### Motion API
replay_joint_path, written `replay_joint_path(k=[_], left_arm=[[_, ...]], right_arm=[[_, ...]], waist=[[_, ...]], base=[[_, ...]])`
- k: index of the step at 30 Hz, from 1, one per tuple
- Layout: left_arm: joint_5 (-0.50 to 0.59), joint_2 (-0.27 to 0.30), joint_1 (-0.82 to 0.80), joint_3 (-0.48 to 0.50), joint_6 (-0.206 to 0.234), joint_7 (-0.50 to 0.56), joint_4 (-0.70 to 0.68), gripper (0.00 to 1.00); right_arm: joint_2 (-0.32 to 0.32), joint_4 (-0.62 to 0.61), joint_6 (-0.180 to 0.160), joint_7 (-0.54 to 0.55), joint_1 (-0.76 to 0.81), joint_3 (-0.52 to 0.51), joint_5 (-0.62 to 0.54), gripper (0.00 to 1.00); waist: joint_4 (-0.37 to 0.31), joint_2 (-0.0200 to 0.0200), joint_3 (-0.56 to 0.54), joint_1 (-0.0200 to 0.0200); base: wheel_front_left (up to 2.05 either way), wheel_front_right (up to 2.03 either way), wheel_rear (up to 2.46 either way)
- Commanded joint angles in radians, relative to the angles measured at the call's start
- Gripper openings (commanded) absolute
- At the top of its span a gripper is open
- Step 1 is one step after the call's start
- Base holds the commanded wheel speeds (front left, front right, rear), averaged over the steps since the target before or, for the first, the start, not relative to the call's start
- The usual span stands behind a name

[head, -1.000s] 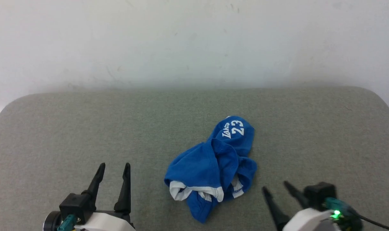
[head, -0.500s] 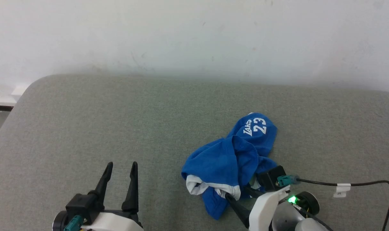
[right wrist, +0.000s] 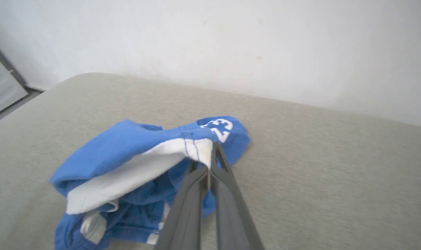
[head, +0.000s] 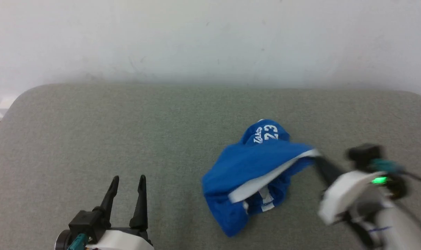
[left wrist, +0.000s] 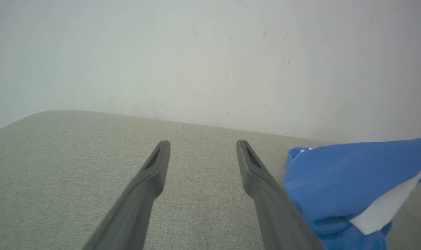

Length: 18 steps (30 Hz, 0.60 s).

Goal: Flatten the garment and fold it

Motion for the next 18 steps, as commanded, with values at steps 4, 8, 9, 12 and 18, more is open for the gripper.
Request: replay_joint_path(k=[4, 8, 9, 12, 18], left_arm=[[0.007, -0.005, 0.003, 0.004, 0.009, -0.004, 0.008, 1.00], [0.006, -0.006, 0.008, 0.007, 0.013, -0.005, 0.009, 1.00], [0.006, -0.006, 0.009, 0.008, 0.014, -0.005, 0.008, 1.00], [0.006, -0.003, 0.008, 0.011, 0.015, -0.005, 0.011, 1.00], [0.007, 0.000, 0.002, 0.007, 0.017, -0.005, 0.021, 1.00]], right_arm=[[-0.046, -0.037, -0.001, 0.020, 0.089, -0.242, -0.078, 0.00], [-0.022, -0.043, -0.001, 0.057, 0.204, -0.467, -0.152, 0.00], [-0.006, -0.039, -0.001, 0.062, 0.226, -0.508, -0.157, 0.00], [0.039, -0.001, -0.001, 0.062, 0.277, -0.596, -0.187, 0.00], [0.095, 0.058, -0.001, -0.048, 0.281, -0.632, -0.178, 1.00]], waist=[[-0.032, -0.0001, -0.002, -0.0001], [-0.049, -0.0001, 0.003, -0.0001], [-0.052, -0.0001, 0.005, -0.0001], [-0.061, -0.0001, 0.012, -0.0001], [-0.069, -0.0001, 0.017, -0.0001]], base=[[0.00, 0.00, 0.00], [0.00, 0.00, 0.00], [0.00, 0.00, 0.00], [0.00, 0.00, 0.00], [0.00, 0.00, 0.00]])
